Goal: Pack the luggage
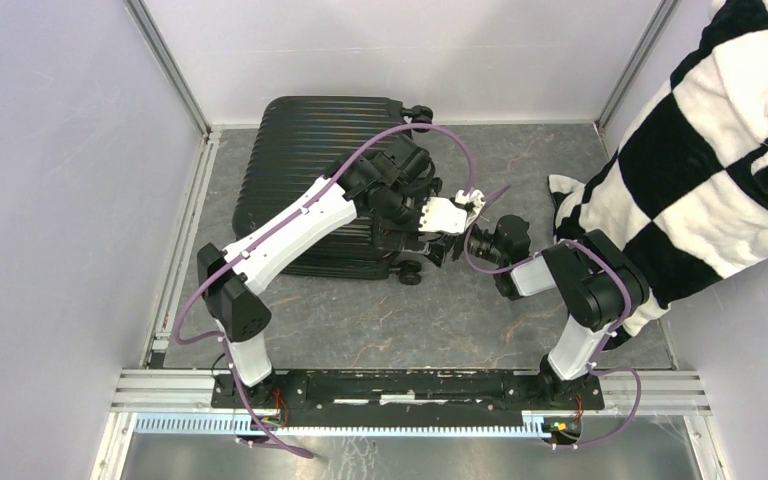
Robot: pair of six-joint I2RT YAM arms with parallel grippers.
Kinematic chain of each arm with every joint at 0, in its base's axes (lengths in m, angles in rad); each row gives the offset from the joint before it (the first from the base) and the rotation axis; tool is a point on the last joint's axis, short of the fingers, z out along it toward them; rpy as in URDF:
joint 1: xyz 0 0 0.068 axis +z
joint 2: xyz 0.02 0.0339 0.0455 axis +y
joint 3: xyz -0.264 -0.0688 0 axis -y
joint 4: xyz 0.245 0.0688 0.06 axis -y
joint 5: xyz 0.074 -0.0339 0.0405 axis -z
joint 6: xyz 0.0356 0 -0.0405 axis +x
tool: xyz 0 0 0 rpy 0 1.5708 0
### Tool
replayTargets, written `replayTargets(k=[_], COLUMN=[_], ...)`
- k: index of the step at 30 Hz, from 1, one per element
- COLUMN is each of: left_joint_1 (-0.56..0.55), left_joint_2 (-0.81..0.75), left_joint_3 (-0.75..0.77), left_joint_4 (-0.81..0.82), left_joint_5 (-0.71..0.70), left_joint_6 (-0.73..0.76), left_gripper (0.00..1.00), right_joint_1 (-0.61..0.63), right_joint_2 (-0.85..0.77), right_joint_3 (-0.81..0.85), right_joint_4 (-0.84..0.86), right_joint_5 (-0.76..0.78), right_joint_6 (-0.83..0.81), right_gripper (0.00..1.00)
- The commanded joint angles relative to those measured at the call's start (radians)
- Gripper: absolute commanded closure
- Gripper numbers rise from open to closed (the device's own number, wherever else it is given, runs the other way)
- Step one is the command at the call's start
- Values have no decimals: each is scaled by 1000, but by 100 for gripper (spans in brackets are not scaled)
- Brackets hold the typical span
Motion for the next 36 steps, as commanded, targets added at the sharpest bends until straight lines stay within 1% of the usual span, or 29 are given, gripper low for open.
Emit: replayTargets(k=[1,4,6,9,12,14,18,24,25,26,27,29,32,33,34,36], left_joint_1=[-9,-14,-17,-23,-32,-37,-54,-61,-61,-62,-63,-68,-77,-78,-79,-79], left_joint_2=[37,60,65,64,54,42,41,78,83,88,95,100,94,87,81,65], left_joint_3=[77,88,88,67,22,3,-10,8,20,37,59,82,95,103,111,121], left_joint_4=[-154,-212,-220,-183,-60,5,-5,-26,-25,-22,-11,14,61,74,81,88], left_joint_5=[14,21,30,31,-23,-35,-16,-41,-57,-75,-104,-169,-245,-252,-253,-250], left_joint_6=[69,72,70,55,12,-8,-14,-23,-30,-40,-52,-78,-110,-118,-128,-141], left_gripper=[0,0,0,0,0,0,0,1,6,12,21,31,49,56,62,69], right_joint_1=[-9,-15,-16,-16,-16,-17,-16,-16,-15,-15,-16,-16,-15,-16,-17,-15], right_joint_2=[25,31,32,37,44,44,55,73,80,88,98,121,162,177,190,218], right_joint_3=[6,16,22,34,38,31,32,55,64,72,85,115,164,181,196,226], right_joint_4=[83,79,69,57,59,75,86,96,99,99,98,96,137,147,146,163], right_joint_5=[-48,-53,-57,-58,-64,-63,-69,-95,-101,-107,-109,-110,-125,-129,-135,-159], right_joint_6=[6,-7,-18,-26,-24,-20,-23,-29,-29,-31,-33,-29,5,13,15,38], right_gripper=[16,17,17,17,17,18,18,17,17,17,17,17,17,17,18,18])
